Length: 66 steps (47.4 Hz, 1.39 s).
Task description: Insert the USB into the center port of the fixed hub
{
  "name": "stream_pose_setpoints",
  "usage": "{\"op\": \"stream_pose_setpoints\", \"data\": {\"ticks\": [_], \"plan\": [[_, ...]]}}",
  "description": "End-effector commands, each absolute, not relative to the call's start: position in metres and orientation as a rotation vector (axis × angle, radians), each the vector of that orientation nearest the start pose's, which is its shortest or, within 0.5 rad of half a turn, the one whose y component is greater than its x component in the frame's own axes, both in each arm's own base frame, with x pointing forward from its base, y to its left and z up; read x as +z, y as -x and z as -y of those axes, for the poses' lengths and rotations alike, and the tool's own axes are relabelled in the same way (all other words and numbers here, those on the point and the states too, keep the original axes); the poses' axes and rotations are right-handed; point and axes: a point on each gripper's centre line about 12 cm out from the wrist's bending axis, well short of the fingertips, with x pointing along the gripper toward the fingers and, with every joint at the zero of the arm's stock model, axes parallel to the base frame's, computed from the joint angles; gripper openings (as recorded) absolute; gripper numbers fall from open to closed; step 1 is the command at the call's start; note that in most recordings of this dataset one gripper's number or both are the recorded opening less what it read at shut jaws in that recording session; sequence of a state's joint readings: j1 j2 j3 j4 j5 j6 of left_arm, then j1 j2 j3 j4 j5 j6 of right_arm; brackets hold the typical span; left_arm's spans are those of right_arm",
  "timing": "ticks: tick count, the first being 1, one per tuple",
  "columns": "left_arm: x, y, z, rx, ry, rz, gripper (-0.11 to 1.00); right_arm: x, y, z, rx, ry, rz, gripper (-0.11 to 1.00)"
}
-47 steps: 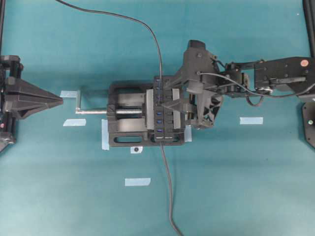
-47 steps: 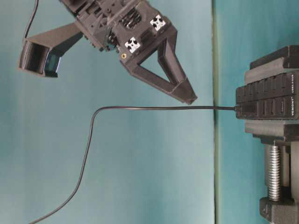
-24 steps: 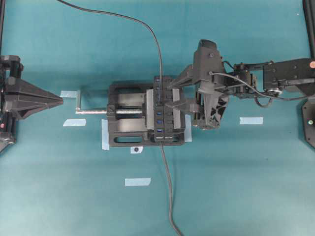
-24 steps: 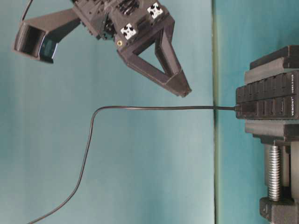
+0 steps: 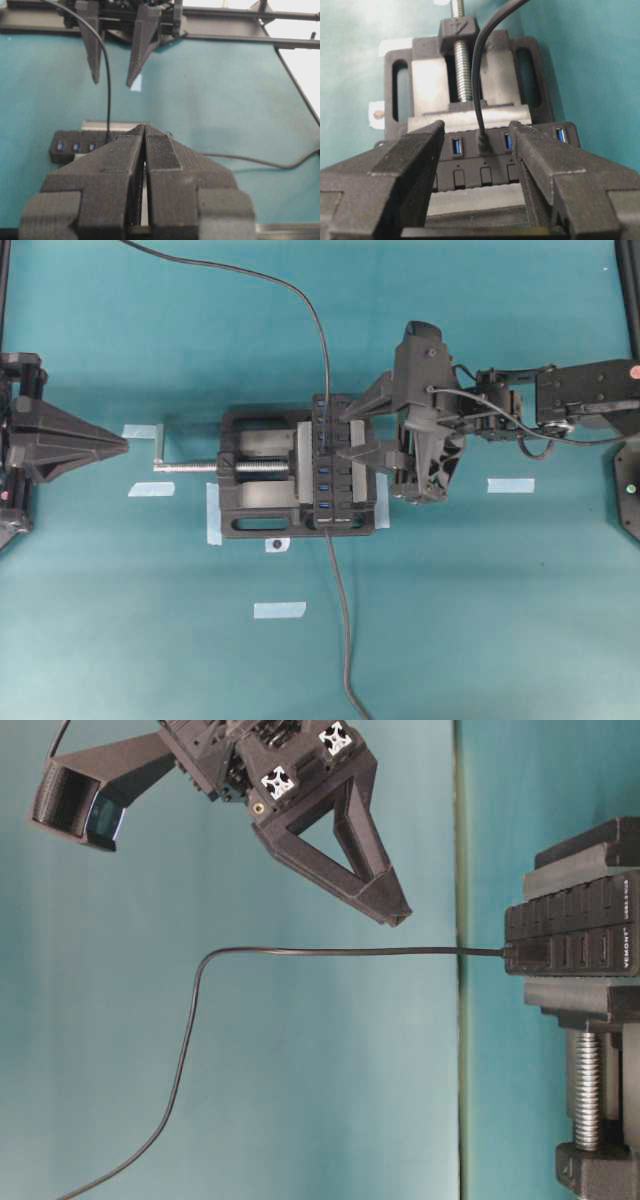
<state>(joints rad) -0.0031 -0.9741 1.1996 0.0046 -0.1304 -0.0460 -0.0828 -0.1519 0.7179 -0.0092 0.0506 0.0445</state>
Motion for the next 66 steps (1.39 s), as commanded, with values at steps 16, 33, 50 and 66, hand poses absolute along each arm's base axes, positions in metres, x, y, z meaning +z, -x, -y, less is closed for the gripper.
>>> {"op": "stream_pose_setpoints", "data": {"ticks": [16, 33, 50, 66], "plan": [[0.276, -0.198, 0.0, 0.0, 0.04, -0.071, 0.01, 0.215, -0.363, 0.029, -0.092, -0.069, -0.573, 0.62], [0.276, -0.198, 0.0, -0.001, 0.04, -0.069, 0.01, 0.212, -0.36, 0.027, -0.087, -0.071, -0.585, 0.62], [0.276, -0.198, 0.0, 0.0, 0.04, -0.069, 0.01, 0.206, -0.357, 0.025, -0.083, -0.07, -0.607, 0.62], [0.276, -0.198, 0.0, 0.0, 0.04, -0.069, 0.01, 0.201, -0.354, 0.024, -0.081, -0.07, -0.621, 0.62]]}}
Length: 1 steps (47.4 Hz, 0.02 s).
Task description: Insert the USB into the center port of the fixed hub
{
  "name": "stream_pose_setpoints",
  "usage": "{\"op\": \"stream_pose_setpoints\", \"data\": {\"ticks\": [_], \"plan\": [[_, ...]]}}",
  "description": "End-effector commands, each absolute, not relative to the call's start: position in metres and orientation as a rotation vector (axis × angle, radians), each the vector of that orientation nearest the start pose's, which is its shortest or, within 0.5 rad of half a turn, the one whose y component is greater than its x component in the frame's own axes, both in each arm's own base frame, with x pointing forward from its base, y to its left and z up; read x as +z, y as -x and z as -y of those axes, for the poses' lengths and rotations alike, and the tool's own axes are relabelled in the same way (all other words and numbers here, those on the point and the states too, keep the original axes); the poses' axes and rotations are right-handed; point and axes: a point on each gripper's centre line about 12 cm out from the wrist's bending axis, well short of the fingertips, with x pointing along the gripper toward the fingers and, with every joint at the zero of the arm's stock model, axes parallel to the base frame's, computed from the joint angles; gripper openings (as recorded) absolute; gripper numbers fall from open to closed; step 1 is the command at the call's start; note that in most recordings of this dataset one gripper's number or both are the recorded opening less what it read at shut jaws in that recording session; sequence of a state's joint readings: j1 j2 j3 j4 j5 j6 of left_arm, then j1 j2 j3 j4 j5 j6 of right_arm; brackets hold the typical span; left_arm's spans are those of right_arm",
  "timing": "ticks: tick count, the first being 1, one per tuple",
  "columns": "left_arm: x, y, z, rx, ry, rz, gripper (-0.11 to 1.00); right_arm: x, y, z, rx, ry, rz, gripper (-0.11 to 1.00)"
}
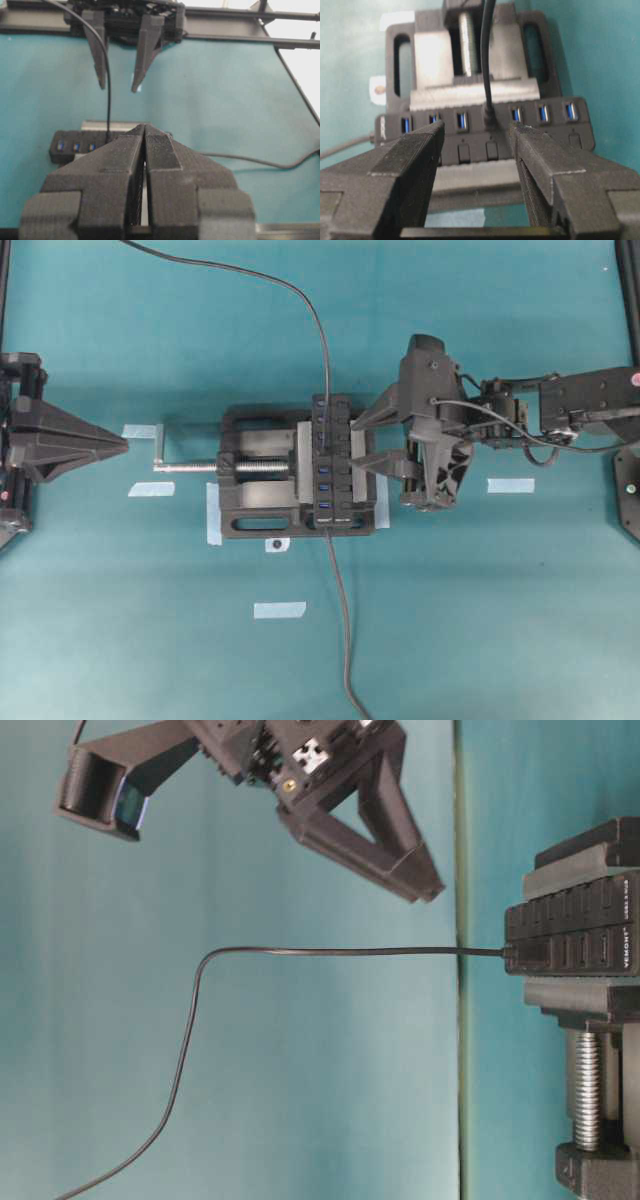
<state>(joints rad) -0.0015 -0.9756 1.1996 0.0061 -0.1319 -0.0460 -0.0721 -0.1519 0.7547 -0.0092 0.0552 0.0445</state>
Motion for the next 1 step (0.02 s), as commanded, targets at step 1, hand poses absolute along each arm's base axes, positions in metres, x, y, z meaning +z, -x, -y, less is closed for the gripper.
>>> {"op": "stream_pose_setpoints", "data": {"ticks": [1], "plan": [[0.2765, -0.198, 0.0001, 0.0, 0.04, -0.069, 0.01, 0.2014, -0.3539, 0.024, -0.081, -0.07, -0.621, 0.62]]}}
